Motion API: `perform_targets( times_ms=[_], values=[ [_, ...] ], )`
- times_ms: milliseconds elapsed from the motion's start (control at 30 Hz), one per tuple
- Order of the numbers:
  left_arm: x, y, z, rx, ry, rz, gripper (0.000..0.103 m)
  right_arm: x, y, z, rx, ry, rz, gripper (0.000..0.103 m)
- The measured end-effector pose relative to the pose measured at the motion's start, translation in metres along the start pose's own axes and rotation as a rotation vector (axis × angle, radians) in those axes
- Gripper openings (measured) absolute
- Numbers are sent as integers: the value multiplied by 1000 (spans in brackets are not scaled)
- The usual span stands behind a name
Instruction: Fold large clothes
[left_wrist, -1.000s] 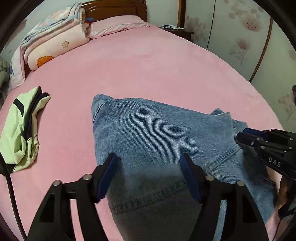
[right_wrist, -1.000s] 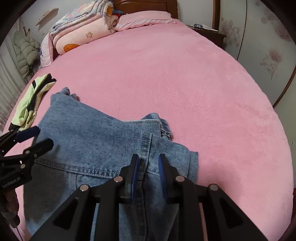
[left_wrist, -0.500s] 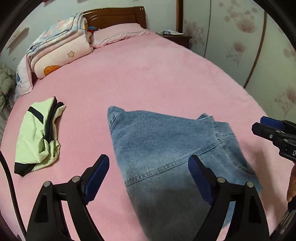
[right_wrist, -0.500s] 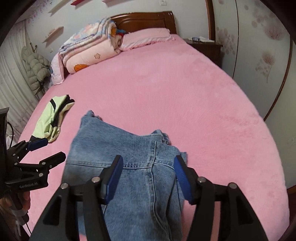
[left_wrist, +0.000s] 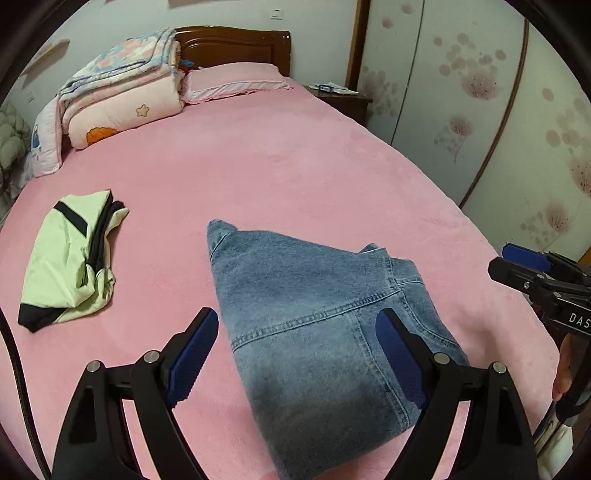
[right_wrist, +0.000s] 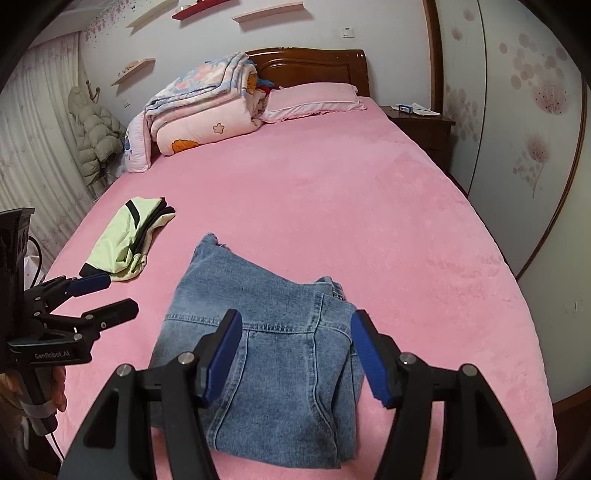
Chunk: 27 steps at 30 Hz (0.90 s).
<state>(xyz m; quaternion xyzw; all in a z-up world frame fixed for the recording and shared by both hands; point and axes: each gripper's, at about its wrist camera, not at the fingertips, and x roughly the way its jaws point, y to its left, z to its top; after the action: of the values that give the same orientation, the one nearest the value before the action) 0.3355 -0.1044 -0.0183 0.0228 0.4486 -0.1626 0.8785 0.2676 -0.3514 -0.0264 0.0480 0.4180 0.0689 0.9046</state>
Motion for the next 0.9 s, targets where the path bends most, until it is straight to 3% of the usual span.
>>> perform_targets(
  times_ms=[233, 367, 433, 900],
  values=[
    [19, 11, -18, -72, 96, -38, 86, 8, -6, -13, -2, 26, 1, 62],
    [39, 15, -28, -91, 183, -84, 86, 22, -14, -27, 27, 61, 18, 80],
    [50, 16, -35, -97, 219, -83, 86, 29, -16, -33, 22, 78, 5, 80],
    [110, 36, -70, -189, 310, -85, 86, 93, -33, -67, 48, 245, 16, 87]
  ],
)
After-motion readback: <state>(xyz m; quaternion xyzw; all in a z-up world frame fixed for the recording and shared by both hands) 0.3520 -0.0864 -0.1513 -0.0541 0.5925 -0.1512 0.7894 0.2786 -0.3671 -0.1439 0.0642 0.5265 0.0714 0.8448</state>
